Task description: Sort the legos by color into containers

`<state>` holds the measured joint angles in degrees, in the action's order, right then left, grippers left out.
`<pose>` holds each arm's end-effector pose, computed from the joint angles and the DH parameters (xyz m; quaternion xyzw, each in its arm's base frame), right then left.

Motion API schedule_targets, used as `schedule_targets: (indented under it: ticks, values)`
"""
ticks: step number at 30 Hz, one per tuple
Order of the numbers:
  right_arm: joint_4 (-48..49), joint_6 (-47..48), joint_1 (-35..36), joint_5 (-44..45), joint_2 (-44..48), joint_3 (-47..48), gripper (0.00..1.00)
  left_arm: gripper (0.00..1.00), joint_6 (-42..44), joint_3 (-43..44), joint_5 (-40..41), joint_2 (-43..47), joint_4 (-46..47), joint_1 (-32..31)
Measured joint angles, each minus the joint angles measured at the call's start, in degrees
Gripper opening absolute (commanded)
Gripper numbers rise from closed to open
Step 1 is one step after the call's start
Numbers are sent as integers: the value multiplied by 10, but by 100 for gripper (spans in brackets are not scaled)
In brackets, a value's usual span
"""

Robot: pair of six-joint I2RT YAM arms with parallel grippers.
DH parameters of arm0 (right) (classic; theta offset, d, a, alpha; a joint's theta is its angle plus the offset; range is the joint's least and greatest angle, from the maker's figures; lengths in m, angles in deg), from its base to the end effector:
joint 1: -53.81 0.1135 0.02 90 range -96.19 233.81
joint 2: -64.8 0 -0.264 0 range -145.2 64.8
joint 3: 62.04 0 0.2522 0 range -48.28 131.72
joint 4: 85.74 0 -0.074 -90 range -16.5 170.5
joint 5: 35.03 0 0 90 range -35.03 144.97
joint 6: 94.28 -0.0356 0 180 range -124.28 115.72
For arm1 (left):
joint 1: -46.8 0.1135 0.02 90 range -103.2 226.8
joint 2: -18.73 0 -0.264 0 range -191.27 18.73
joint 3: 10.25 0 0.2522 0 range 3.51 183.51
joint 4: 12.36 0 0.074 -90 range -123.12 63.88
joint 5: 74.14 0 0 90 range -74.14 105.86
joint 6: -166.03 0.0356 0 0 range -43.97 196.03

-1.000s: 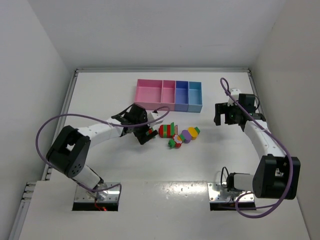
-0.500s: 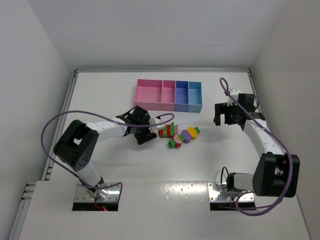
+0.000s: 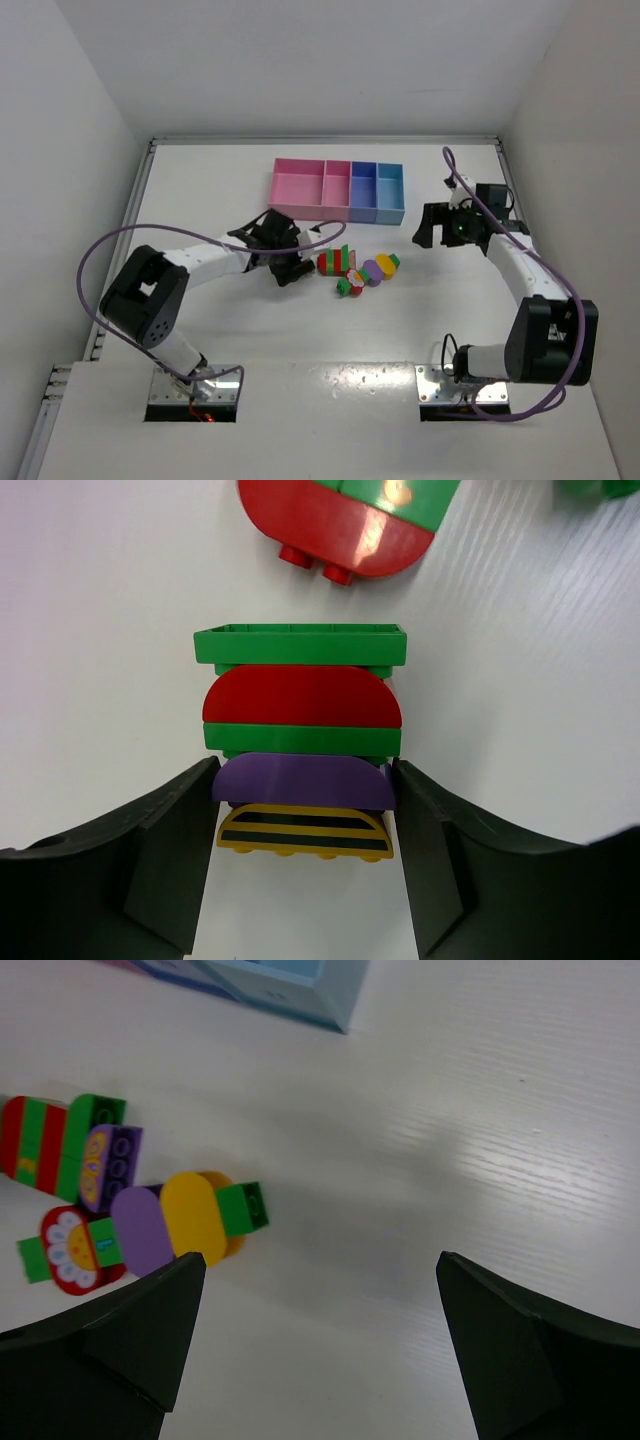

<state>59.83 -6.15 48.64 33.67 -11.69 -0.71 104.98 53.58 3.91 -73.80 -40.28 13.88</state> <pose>0.2713 -0.0116 0.2226 -0.0071 0.9245 0.1636 0.3443 0.2585 -0.1762 0.1653 0.5154 0.8018 -0.1095 0.2820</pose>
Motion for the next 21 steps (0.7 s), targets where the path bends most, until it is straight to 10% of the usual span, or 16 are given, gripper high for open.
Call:
schedule_targets:
  ticks: [21]
  values:
    - [120,-245,105,-324,-121,45,76,40,-128,54,17,113,0,-72]
